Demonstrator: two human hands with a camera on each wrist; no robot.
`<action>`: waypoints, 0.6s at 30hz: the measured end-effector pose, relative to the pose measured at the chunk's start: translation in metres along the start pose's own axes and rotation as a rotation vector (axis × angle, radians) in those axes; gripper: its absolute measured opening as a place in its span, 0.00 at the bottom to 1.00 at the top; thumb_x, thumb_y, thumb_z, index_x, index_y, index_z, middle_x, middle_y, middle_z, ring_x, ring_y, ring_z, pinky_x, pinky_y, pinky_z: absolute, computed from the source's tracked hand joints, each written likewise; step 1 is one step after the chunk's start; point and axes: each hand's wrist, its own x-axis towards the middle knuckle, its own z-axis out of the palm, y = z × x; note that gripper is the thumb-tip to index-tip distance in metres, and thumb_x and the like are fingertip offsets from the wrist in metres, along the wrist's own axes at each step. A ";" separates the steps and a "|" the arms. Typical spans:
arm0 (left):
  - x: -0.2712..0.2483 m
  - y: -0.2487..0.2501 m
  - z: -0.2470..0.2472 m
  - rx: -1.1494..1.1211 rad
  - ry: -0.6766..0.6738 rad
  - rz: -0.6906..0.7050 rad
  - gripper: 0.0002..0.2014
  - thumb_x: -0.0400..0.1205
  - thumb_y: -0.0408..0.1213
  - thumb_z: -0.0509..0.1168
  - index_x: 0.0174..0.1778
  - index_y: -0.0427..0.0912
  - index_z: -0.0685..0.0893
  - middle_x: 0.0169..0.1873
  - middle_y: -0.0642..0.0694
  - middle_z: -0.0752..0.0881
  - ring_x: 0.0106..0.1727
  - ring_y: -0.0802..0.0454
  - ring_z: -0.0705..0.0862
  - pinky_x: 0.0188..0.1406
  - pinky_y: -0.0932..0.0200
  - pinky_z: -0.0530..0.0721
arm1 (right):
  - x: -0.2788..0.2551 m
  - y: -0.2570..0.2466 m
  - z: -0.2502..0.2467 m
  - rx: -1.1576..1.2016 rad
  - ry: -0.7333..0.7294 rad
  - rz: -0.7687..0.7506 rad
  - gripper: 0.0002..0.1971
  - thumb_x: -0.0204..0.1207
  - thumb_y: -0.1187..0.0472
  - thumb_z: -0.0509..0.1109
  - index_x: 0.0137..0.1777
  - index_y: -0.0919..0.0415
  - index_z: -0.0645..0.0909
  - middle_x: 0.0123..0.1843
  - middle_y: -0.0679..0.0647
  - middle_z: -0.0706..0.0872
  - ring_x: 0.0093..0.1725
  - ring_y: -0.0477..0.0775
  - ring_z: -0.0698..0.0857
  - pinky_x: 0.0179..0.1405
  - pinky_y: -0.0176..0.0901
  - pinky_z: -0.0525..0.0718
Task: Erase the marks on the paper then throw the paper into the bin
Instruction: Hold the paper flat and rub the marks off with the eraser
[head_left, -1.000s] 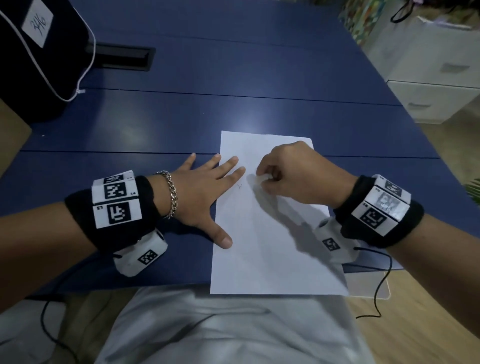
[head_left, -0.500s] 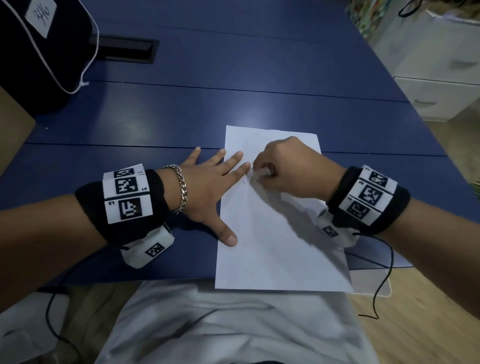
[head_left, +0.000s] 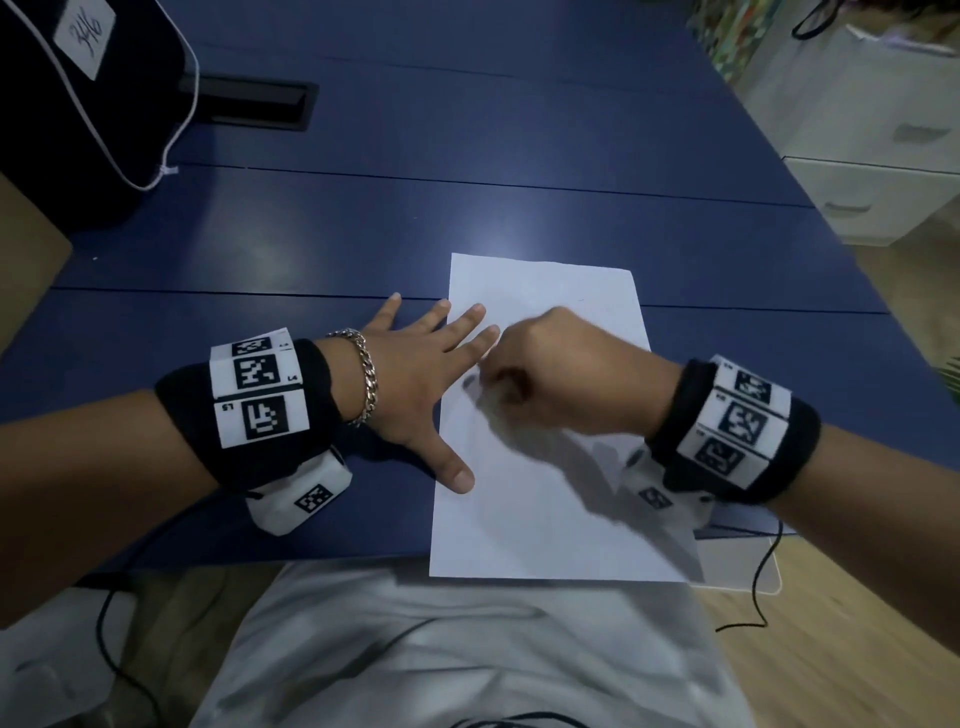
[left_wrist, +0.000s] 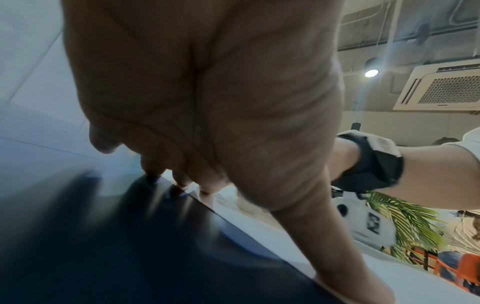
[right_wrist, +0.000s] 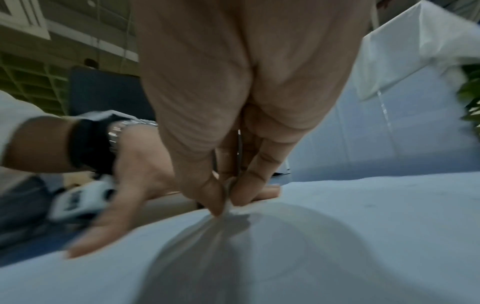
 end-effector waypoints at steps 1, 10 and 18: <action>-0.001 0.000 0.000 -0.008 0.003 0.001 0.80 0.55 0.91 0.65 0.90 0.55 0.26 0.89 0.54 0.24 0.91 0.44 0.28 0.85 0.20 0.33 | -0.004 -0.007 0.003 0.002 -0.065 -0.045 0.04 0.71 0.59 0.70 0.36 0.57 0.83 0.33 0.47 0.83 0.33 0.56 0.80 0.36 0.47 0.77; -0.001 0.002 -0.002 0.019 -0.014 -0.005 0.80 0.55 0.92 0.63 0.88 0.55 0.23 0.88 0.53 0.23 0.91 0.43 0.28 0.85 0.20 0.33 | 0.006 0.031 -0.005 -0.012 0.128 0.194 0.06 0.75 0.60 0.72 0.47 0.54 0.91 0.40 0.48 0.91 0.40 0.55 0.86 0.38 0.38 0.78; 0.000 -0.008 0.001 0.000 -0.013 0.044 0.80 0.56 0.90 0.66 0.89 0.53 0.24 0.88 0.55 0.22 0.89 0.44 0.24 0.84 0.21 0.29 | -0.055 0.059 -0.036 0.029 0.132 0.270 0.08 0.77 0.60 0.78 0.54 0.50 0.93 0.47 0.40 0.91 0.42 0.41 0.88 0.46 0.29 0.82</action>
